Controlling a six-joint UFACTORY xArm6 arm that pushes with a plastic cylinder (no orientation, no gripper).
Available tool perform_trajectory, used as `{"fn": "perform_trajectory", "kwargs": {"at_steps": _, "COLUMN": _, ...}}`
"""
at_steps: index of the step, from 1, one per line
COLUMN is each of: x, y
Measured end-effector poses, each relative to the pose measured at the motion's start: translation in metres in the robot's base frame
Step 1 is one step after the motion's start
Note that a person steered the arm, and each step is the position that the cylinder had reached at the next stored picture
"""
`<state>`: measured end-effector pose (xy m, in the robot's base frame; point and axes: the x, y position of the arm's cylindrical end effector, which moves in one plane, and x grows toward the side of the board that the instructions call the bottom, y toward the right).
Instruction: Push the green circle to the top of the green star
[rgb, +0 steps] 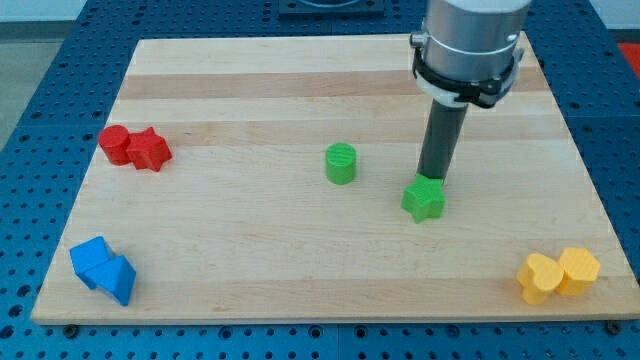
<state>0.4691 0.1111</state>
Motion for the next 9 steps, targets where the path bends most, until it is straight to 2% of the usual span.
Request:
{"fn": "perform_trajectory", "kwargs": {"at_steps": 1, "x": -0.047, "y": -0.008}}
{"fn": "perform_trajectory", "kwargs": {"at_steps": 2, "x": -0.073, "y": -0.074}}
{"fn": "perform_trajectory", "kwargs": {"at_steps": 3, "x": -0.083, "y": -0.157}}
{"fn": "perform_trajectory", "kwargs": {"at_steps": 4, "x": -0.055, "y": -0.164}}
{"fn": "perform_trajectory", "kwargs": {"at_steps": 7, "x": 0.006, "y": -0.076}}
{"fn": "perform_trajectory", "kwargs": {"at_steps": 9, "x": 0.017, "y": -0.011}}
